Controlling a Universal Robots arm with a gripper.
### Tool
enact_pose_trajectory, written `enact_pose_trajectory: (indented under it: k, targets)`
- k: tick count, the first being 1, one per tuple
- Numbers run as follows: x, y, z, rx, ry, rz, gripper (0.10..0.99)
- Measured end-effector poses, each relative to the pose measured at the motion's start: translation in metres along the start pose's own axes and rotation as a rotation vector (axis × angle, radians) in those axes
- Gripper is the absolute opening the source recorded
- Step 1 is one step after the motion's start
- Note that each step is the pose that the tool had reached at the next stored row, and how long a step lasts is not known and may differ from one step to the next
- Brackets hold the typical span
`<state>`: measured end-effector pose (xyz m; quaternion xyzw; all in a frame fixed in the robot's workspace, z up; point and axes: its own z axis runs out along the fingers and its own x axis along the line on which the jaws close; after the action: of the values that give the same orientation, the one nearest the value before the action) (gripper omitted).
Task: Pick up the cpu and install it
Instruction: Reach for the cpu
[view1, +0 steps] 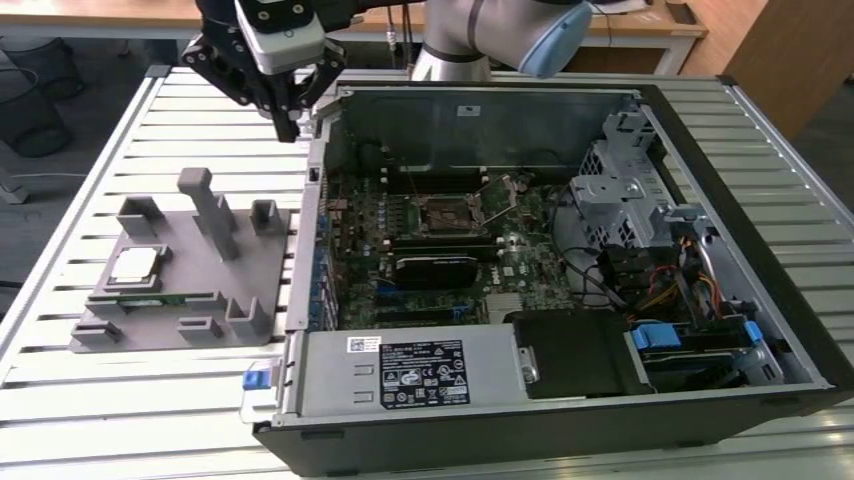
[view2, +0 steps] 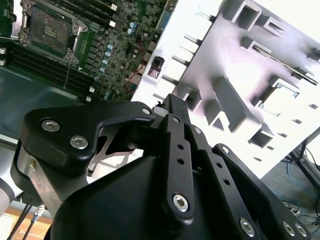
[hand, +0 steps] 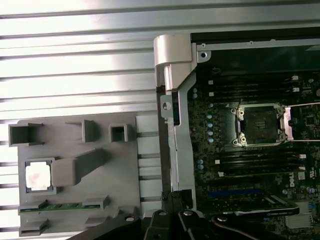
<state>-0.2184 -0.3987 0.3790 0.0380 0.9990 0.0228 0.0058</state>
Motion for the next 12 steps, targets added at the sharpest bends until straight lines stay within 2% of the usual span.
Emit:
enact_pose_trajectory:
  k: [12]
  targets:
    - [0.0173,-0.0014,0.0011,0.0,0.0,0.0,0.106]
